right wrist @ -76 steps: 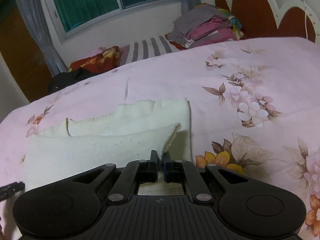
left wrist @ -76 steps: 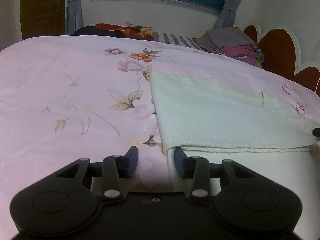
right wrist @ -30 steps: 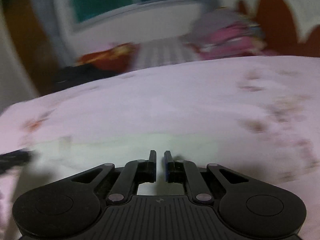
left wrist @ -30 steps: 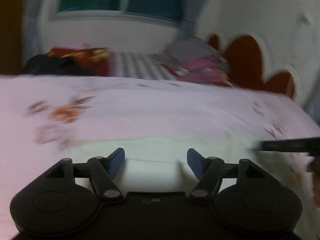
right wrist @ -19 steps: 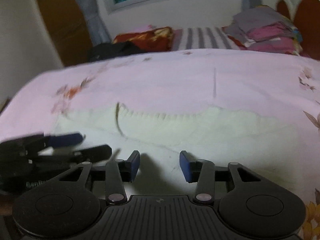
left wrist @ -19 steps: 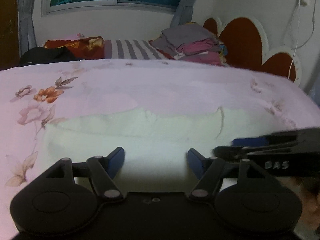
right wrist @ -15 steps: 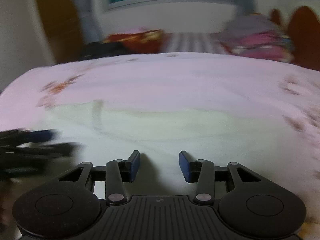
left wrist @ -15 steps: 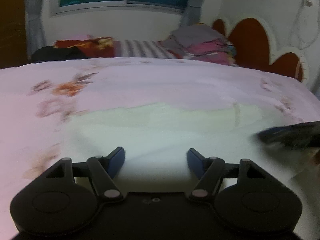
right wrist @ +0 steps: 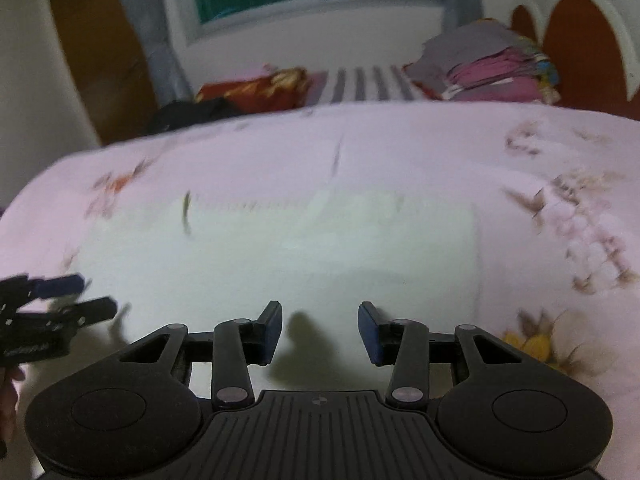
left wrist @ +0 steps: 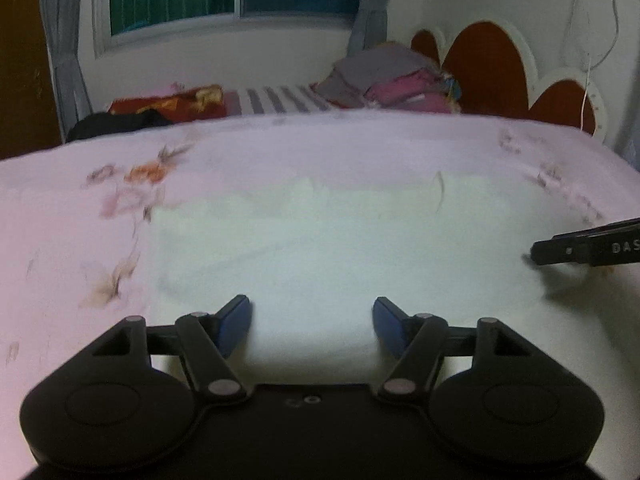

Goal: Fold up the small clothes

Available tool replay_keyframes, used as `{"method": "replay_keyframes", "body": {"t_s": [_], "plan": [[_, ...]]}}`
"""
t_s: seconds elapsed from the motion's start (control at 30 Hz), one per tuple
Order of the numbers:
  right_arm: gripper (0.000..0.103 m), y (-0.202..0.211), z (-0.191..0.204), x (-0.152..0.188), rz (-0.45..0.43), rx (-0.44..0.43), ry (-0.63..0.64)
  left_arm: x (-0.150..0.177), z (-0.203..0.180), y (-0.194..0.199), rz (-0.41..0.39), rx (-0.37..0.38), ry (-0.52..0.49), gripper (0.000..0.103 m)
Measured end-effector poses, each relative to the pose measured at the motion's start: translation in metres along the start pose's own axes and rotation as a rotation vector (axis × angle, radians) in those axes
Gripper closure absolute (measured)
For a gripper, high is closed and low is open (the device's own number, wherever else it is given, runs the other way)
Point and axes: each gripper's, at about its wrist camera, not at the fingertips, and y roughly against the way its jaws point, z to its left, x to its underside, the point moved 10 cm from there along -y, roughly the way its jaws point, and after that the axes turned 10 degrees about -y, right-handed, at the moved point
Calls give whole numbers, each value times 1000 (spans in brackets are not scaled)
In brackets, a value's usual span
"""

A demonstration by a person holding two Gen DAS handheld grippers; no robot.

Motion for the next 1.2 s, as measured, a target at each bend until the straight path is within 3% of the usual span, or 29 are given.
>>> {"method": "replay_keyframes", "body": {"t_s": [0.07,0.2,0.33,0.4,0.47,0.63,0.7,0.9,1.07,1.2], "plan": [[60,-2,-8,7,15,19,2,10,11,4,2,-1,12,35],[62,4,-51,8,-25,158,-46,18,26,8,29,-12,-3,34],[62,15,-47,2,-36,143,-92,16,28,17,28,-18,4,36],[62,33,-46,0,-60,98,-175,16,27,27,1,-17,1,29],[62,52,-47,2,-85,110,-185,22,26,36,0,-25,-18,16],[62,104,-55,28,-98,113,-215,57,32,64,44,-53,-86,12],[62,119,-62,43,-89,118,-236,74,40,80,61,-52,-63,13],[62,146,-79,91,-31,118,-310,125,49,125,100,-4,84,32],[61,167,-83,128,-4,88,-339,152,30,163,90,35,184,38],[61,193,-88,164,3,49,-375,173,3,189,83,110,288,41]]}}
